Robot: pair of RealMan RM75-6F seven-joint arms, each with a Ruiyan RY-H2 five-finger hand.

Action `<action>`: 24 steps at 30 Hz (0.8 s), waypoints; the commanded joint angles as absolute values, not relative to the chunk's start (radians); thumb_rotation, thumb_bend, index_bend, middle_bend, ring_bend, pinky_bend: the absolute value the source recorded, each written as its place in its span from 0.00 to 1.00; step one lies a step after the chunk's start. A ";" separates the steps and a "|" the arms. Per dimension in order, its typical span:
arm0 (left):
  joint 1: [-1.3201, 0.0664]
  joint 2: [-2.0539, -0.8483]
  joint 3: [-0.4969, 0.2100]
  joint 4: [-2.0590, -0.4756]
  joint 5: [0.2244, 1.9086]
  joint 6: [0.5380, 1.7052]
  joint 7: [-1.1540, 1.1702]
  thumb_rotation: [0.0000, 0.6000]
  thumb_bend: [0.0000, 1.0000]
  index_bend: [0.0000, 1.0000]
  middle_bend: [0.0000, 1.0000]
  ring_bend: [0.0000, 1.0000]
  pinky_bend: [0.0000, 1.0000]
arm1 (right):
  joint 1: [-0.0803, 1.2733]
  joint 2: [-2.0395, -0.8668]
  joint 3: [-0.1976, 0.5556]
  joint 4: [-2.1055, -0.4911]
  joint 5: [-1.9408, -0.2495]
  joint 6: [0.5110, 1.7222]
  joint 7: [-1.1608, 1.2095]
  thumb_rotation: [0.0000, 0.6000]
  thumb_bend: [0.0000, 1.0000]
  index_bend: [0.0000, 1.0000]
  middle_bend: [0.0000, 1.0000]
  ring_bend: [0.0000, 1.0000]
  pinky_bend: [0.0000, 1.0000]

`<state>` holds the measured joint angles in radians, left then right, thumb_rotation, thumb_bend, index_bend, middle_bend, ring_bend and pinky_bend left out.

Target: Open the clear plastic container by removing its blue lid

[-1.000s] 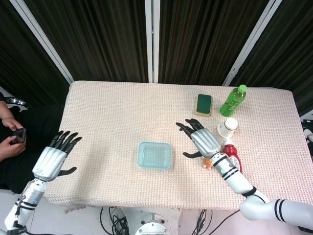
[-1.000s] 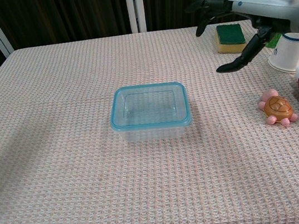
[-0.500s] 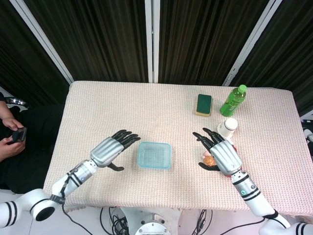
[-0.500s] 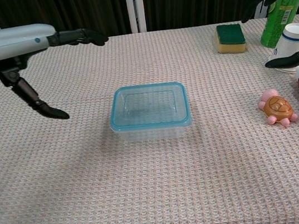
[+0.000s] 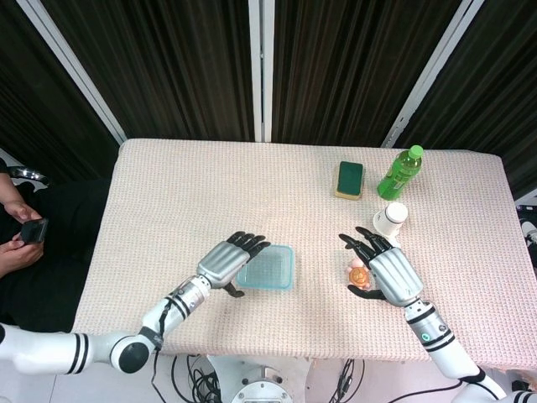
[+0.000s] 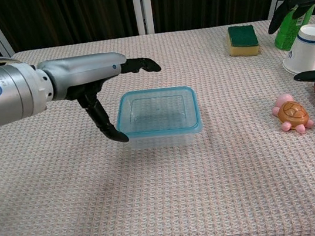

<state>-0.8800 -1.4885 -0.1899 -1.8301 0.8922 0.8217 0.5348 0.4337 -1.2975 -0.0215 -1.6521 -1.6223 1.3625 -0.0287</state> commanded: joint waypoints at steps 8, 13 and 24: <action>-0.970 -1.658 -0.170 -1.733 0.770 0.978 0.679 1.00 0.00 0.00 0.00 0.00 0.00 | 0.417 -1.299 -0.027 -1.643 -1.642 1.351 -0.012 1.00 0.07 0.10 0.30 0.09 0.24; -0.991 -1.652 -0.189 -1.708 0.688 0.977 0.692 1.00 0.00 0.00 0.00 0.00 0.00 | 0.422 -1.305 -0.022 -1.646 -1.657 1.337 -0.017 1.00 0.07 0.11 0.30 0.09 0.24; -1.039 -1.549 -0.192 -1.706 0.539 0.843 0.645 1.00 0.00 0.00 0.00 0.00 0.00 | 0.451 -1.332 -0.016 -1.652 -1.680 1.278 -0.040 1.00 0.07 0.12 0.30 0.09 0.24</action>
